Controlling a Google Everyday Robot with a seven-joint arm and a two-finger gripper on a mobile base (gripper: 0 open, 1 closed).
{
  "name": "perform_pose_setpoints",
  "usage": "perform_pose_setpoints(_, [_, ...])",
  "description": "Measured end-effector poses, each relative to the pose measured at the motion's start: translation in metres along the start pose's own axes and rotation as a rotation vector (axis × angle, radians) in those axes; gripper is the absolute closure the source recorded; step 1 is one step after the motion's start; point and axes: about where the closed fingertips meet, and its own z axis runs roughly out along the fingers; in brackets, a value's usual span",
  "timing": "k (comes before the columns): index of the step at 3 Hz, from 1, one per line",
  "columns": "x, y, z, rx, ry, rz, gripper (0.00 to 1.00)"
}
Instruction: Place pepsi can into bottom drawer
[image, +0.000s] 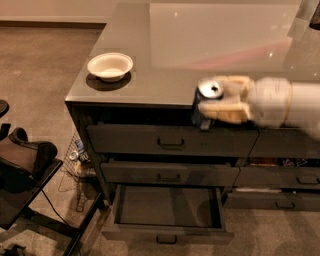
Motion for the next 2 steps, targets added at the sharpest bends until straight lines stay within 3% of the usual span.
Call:
perform_pose_setpoints(1, [0.073, 0.032, -0.012, 0.032, -0.025, -0.007, 1.00])
perform_pose_setpoints(2, [0.150, 0.051, -0.019, 0.028, -0.039, -0.050, 1.00])
